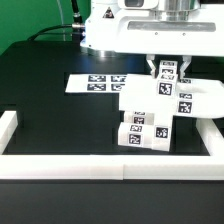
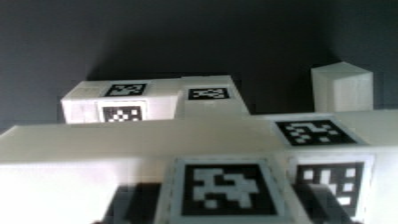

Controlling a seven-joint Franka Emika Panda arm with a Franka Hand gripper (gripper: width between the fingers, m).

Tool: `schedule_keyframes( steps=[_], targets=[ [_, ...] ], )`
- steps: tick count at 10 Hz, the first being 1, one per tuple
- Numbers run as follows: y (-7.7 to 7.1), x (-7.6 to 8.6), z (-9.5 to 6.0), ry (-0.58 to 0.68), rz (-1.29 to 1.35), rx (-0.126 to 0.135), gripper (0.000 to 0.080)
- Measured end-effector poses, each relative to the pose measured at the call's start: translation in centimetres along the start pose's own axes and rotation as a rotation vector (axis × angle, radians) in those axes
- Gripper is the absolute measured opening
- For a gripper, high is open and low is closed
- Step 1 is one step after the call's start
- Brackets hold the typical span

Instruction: Assemble chair

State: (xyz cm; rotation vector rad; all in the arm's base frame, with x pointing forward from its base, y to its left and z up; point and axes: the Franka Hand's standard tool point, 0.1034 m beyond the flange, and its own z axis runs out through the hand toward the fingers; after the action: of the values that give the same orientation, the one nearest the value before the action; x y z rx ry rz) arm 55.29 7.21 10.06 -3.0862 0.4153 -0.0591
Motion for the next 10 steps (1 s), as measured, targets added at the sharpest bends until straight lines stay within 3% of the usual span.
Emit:
schedule_keyframes(
  steps=[10],
  targets=[
    [-0.18,0.14,-0.05,0.001,0.728,0.024,0.0269]
  ],
)
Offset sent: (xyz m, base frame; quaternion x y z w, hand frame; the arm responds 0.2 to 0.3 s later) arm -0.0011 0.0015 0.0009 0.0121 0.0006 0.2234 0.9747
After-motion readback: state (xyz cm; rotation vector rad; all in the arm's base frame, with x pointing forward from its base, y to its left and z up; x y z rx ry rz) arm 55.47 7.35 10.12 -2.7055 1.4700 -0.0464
